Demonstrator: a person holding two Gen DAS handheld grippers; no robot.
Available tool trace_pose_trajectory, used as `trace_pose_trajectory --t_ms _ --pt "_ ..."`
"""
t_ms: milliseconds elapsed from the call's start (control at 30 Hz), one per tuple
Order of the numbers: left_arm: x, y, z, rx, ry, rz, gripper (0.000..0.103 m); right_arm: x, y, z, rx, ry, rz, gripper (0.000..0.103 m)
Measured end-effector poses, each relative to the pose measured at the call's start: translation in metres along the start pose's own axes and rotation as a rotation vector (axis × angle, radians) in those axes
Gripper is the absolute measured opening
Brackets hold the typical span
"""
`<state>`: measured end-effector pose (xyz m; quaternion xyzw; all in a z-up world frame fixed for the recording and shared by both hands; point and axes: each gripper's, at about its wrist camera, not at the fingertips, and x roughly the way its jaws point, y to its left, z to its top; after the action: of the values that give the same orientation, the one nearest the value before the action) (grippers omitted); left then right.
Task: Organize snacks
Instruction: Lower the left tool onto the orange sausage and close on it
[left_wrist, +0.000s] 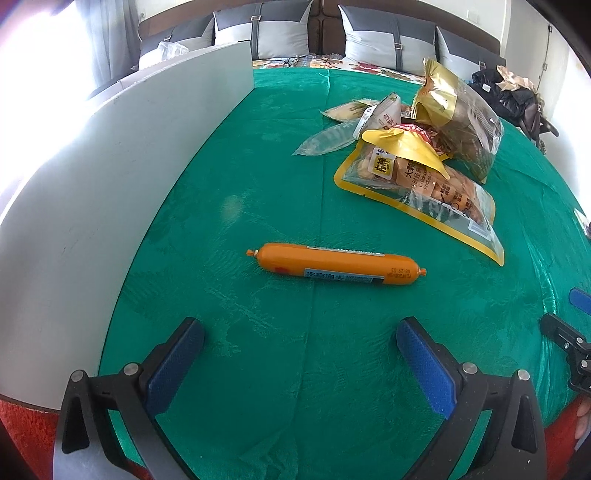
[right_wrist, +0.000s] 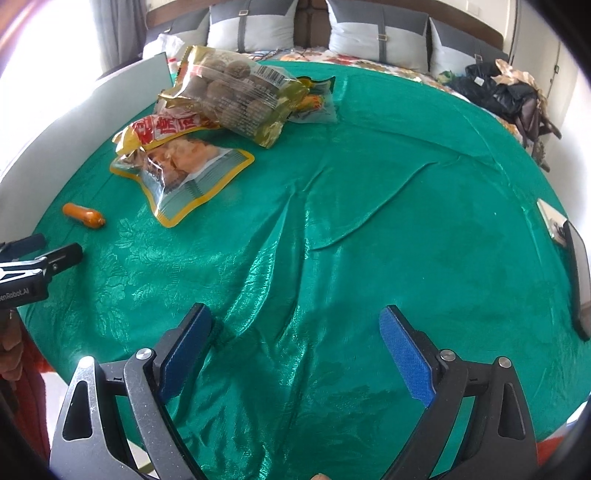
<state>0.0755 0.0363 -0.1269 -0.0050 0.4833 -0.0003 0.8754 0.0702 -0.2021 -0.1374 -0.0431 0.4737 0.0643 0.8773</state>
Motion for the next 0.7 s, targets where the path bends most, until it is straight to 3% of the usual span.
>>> trace_pose_trajectory --t_ms 67,167,300,433,567,633,700 --pt "-0.001 0.002 0.000 0.017 0.019 -0.012 0.103 0.000 0.000 0.000 -0.002 -0.001 0.001 0.095" --pt "0.001 0.005 0.008 0.056 0.112 -0.047 0.103 0.001 -0.001 0.001 -0.006 0.000 0.001 0.095" --pt "-0.008 0.014 0.019 0.083 0.145 -0.161 0.103 0.003 -0.003 0.003 -0.006 0.001 0.001 0.095" --pt "-0.020 0.001 0.041 0.261 0.063 -0.073 0.103 0.006 -0.004 0.007 -0.008 0.003 0.000 0.095" --pt "-0.004 -0.018 0.056 0.465 0.043 0.035 0.103 0.006 -0.004 0.007 -0.007 0.004 -0.001 0.095" --pt "0.010 -0.019 0.061 0.482 0.062 0.067 0.103 0.006 -0.004 0.008 -0.007 0.005 -0.001 0.095" --pt "0.024 -0.012 0.070 0.441 0.102 0.047 0.103 0.006 -0.004 0.008 -0.007 0.004 -0.001 0.095"
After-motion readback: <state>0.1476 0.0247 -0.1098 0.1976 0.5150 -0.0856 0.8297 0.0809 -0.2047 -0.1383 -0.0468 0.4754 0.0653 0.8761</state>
